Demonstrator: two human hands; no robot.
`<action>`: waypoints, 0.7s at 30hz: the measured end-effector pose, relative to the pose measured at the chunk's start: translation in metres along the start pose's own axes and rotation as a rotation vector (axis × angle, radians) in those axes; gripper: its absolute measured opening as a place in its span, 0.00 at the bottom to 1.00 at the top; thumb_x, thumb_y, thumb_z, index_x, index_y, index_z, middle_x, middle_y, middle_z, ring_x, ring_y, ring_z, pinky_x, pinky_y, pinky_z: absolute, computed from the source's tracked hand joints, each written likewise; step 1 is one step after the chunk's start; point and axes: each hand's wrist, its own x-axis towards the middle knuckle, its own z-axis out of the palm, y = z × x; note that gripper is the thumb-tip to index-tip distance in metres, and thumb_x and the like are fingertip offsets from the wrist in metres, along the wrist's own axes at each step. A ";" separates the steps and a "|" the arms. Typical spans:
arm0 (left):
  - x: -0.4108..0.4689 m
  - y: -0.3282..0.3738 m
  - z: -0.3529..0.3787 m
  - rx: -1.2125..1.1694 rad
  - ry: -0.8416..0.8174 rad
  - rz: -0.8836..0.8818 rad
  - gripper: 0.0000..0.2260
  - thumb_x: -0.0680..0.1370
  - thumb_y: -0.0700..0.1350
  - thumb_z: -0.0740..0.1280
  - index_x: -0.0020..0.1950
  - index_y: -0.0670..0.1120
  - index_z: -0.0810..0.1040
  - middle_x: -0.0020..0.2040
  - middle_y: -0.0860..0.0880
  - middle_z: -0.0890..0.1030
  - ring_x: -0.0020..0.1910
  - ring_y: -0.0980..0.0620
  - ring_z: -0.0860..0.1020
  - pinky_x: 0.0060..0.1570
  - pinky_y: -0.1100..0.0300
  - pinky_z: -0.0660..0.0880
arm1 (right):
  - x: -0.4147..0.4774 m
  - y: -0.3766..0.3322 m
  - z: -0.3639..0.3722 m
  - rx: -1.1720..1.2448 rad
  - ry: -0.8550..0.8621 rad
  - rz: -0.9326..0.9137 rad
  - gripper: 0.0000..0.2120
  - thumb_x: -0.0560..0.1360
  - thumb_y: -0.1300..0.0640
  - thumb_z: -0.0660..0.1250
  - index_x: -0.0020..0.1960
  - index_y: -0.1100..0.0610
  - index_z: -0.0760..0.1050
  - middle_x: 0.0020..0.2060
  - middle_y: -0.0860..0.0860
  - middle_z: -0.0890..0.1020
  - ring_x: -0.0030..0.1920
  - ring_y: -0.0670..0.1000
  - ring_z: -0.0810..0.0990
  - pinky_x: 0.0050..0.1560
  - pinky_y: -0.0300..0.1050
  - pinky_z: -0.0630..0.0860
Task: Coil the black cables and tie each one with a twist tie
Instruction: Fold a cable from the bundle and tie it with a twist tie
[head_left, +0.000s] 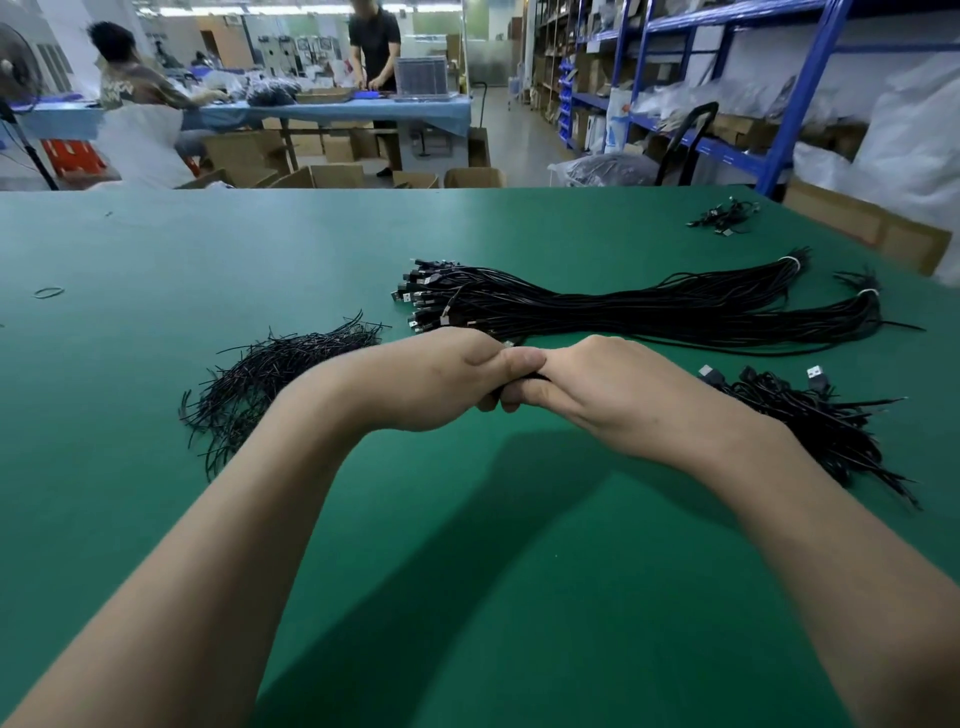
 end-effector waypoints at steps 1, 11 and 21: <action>-0.001 -0.002 0.006 -0.040 0.020 0.022 0.22 0.85 0.57 0.53 0.39 0.48 0.74 0.31 0.57 0.72 0.30 0.58 0.67 0.34 0.64 0.67 | 0.000 0.002 0.001 0.053 -0.027 -0.001 0.17 0.80 0.38 0.56 0.57 0.44 0.80 0.40 0.41 0.79 0.40 0.46 0.74 0.41 0.48 0.69; -0.027 -0.033 0.085 -0.191 0.347 0.022 0.17 0.85 0.53 0.55 0.37 0.51 0.67 0.32 0.54 0.67 0.31 0.55 0.64 0.35 0.59 0.63 | -0.025 0.015 0.033 0.659 -0.170 0.094 0.09 0.82 0.49 0.63 0.46 0.50 0.76 0.28 0.45 0.75 0.28 0.46 0.73 0.32 0.36 0.71; -0.043 -0.046 0.093 0.018 0.114 0.083 0.13 0.86 0.56 0.53 0.52 0.54 0.76 0.37 0.53 0.75 0.40 0.51 0.74 0.46 0.52 0.72 | -0.036 0.006 0.050 0.008 -0.187 0.006 0.11 0.82 0.40 0.58 0.49 0.46 0.70 0.32 0.43 0.73 0.34 0.41 0.72 0.34 0.41 0.65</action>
